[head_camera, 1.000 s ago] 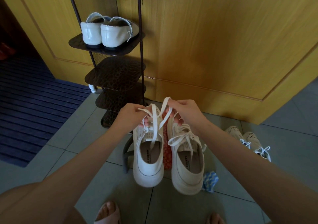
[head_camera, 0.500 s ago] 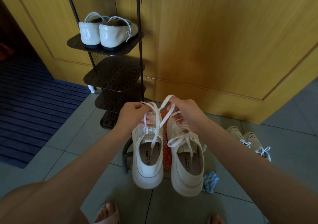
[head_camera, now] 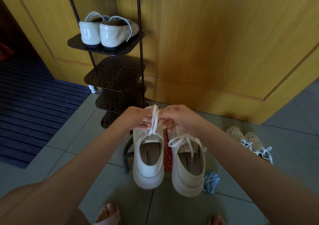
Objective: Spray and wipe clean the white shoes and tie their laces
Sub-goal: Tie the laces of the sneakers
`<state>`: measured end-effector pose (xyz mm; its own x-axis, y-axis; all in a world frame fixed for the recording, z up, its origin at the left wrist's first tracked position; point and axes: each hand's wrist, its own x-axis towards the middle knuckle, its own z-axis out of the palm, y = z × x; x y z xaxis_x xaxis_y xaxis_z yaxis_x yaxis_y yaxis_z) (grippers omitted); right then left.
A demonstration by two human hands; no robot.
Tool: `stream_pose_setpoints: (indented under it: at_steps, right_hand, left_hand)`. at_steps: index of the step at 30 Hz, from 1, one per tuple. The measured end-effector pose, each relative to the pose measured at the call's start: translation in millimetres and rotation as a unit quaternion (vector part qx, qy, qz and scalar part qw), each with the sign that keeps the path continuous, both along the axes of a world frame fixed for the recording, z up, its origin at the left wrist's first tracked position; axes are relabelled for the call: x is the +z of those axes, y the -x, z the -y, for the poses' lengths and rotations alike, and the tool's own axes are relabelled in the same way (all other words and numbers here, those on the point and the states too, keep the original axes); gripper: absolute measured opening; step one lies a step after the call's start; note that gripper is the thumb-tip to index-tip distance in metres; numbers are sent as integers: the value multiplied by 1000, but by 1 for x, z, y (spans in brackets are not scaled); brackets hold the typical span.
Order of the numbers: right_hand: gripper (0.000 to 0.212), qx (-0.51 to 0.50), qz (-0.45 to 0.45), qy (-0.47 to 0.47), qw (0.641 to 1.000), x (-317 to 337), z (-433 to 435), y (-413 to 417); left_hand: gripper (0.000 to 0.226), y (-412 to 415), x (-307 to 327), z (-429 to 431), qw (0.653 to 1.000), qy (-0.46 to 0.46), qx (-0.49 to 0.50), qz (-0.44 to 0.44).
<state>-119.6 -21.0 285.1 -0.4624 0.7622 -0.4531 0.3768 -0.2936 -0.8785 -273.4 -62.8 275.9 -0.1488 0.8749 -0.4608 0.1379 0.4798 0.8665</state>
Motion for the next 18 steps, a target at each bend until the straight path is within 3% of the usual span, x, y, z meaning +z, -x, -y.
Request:
stream_pose_setpoints:
  at_steps: [5,9,13,18]
  right_hand:
    - [15,9,-7,-32,999,-4,0,-3]
    - [19,-2,-32,-44,998,-3,-1,-1]
    - [25,13,-60,-12,998,-5,3,1]
    - [14,-13,-48,20,999,-12,5,7]
  left_hand:
    - [18,9,3,9,996,-18,-68,-51]
    - [16,10,0,9,993,-51,-75,-71]
    - [11,9,-6,9,997,-50,-41,-40]
    - [14,9,-9,10,999,-44,-25,7]
